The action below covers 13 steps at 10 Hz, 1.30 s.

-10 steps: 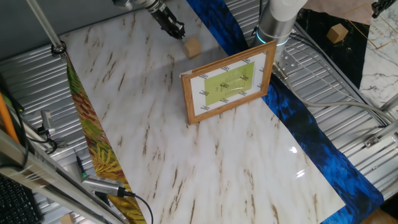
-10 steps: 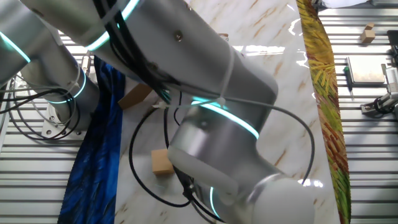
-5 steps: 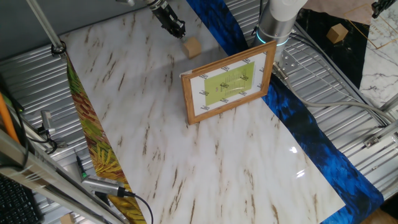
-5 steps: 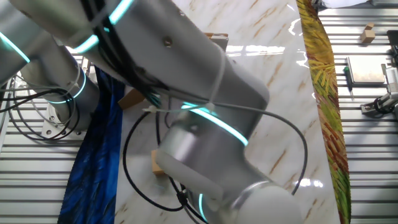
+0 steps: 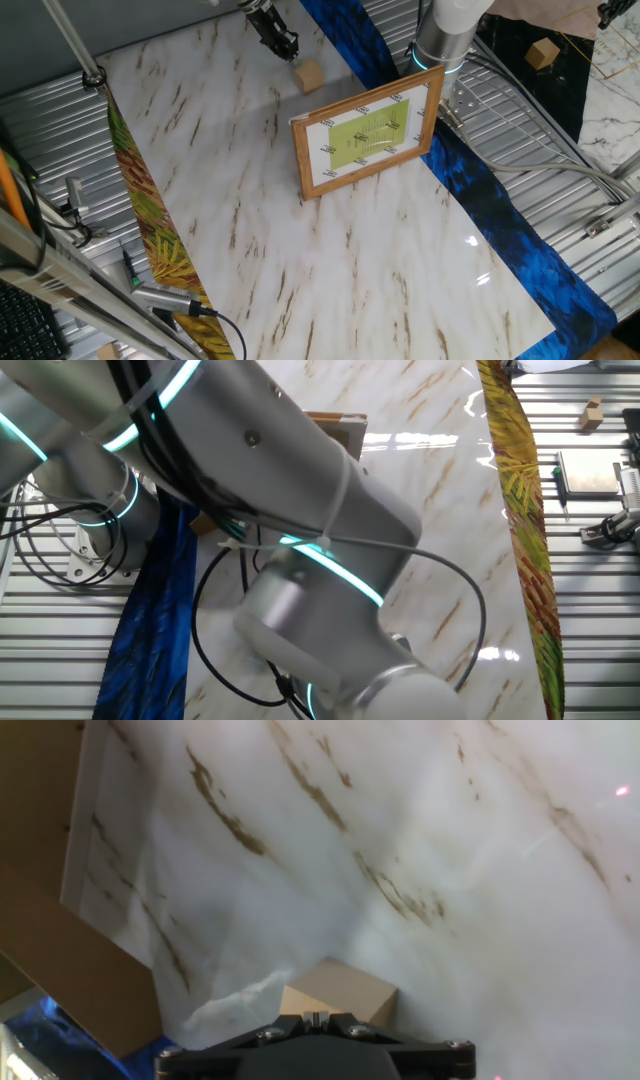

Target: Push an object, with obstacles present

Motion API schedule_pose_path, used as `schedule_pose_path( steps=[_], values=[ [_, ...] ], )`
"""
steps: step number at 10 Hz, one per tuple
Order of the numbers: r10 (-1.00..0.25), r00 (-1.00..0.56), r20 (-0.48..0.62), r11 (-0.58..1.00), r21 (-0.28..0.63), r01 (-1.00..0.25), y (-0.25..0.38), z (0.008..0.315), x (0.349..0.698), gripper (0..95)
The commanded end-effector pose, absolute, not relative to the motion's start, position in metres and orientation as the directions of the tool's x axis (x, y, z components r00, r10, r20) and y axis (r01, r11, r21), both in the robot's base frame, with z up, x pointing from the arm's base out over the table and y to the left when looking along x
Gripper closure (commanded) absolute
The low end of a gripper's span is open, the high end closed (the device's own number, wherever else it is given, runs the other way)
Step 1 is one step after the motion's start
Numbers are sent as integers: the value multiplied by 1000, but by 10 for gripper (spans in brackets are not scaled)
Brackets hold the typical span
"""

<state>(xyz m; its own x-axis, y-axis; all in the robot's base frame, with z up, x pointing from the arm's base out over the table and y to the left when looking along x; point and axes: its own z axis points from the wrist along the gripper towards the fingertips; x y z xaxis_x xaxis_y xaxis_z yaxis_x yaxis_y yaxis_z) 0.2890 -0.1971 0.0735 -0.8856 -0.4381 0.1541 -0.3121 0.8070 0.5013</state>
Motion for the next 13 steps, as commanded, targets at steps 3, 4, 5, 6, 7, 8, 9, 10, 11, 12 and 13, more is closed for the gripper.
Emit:
schedule_pose_path(
  steps=[3,4,5,6,7,8,9,10,11,12,13],
  values=[
    [-423,-898,122,817,480,-320,-195,74,291,950],
    [-415,-903,108,820,473,-321,-196,74,290,950],
    [-415,-904,104,820,472,-323,-196,74,290,950],
    [-416,-904,103,820,472,-323,-197,74,290,950],
    [-420,-902,105,819,473,-326,-197,74,290,950],
    [-429,-897,108,818,468,-335,-197,74,290,950],
    [-430,-897,106,818,466,-337,-197,74,289,950],
    [-430,-897,106,818,466,-337,-200,75,287,950],
    [-434,-895,105,816,466,-341,-202,74,286,950],
    [-436,-894,105,815,467,-343,-202,74,286,950],
    [-436,-894,105,815,467,-343,-202,74,286,950]
  ],
)
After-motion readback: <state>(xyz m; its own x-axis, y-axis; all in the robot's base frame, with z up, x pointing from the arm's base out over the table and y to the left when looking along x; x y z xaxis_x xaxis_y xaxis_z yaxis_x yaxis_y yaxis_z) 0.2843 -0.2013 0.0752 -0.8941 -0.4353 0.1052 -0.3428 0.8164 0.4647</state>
